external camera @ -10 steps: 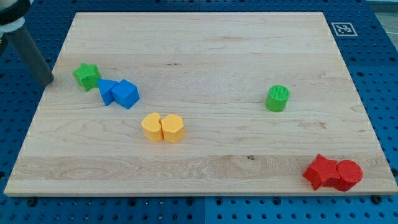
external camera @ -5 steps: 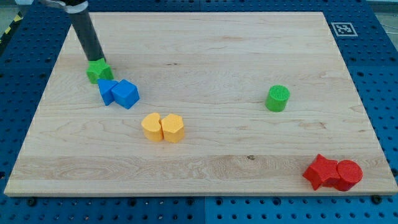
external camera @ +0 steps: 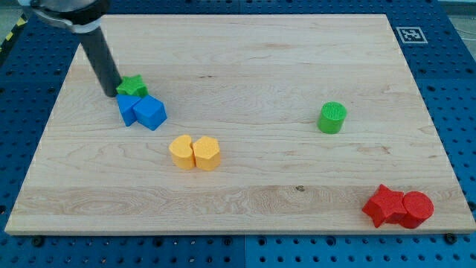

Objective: Push the green star to the left of the green circle

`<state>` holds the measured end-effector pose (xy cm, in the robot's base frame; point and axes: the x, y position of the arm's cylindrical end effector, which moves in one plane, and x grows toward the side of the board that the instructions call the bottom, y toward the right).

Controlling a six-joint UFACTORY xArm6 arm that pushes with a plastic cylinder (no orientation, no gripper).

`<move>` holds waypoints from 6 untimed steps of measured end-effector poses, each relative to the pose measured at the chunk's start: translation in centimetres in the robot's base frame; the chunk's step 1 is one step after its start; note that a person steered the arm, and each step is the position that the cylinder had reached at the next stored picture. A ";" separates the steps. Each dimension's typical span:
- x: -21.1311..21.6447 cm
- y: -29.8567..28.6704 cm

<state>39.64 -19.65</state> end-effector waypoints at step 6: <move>2.8 17.4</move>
<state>42.45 -2.24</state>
